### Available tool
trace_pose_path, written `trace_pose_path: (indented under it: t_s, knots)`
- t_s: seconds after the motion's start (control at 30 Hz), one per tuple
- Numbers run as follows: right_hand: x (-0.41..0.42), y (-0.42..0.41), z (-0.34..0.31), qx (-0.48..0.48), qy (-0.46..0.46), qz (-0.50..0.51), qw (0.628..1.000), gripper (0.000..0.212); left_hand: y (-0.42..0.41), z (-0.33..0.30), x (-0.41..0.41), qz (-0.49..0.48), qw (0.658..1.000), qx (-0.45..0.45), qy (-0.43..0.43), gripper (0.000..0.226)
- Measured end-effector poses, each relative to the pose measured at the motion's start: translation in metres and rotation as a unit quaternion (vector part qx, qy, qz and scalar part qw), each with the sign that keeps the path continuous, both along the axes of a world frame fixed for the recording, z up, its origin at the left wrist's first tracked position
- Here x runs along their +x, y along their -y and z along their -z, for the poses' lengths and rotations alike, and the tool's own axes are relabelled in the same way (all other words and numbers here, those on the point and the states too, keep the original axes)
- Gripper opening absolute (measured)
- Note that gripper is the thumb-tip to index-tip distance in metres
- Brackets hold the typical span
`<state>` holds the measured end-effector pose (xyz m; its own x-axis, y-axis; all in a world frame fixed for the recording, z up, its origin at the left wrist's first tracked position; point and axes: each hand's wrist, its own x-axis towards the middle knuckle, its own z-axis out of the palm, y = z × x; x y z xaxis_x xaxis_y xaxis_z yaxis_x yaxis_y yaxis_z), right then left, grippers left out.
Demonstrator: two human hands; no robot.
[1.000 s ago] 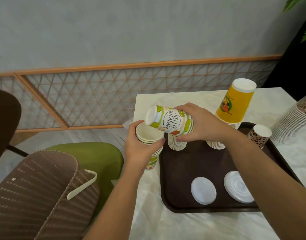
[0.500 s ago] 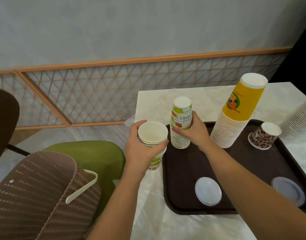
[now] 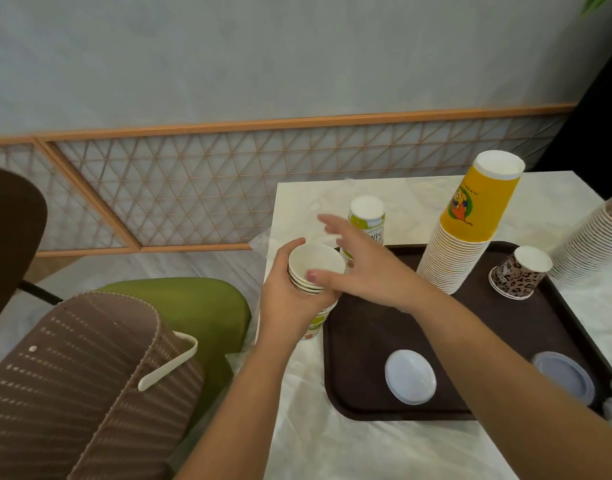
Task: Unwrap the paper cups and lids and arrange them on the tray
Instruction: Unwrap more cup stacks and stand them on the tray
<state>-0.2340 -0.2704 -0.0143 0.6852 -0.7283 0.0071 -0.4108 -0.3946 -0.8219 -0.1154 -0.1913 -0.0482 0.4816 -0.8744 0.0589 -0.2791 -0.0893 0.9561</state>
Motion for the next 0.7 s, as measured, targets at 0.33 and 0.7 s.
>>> trace_pose_path:
  t_s: [0.33,0.7]
  knots:
    - [-0.002,-0.002,-0.004,0.026,0.01,0.032,0.999,0.065,-0.009,-0.007,0.003,0.091,0.996,-0.01,-0.012,0.109]
    - [0.0,0.004,-0.018,-0.051,-0.044,-0.013,0.998,0.073,-0.009,0.0,0.002,0.046,0.999,-0.005,0.004,0.069]
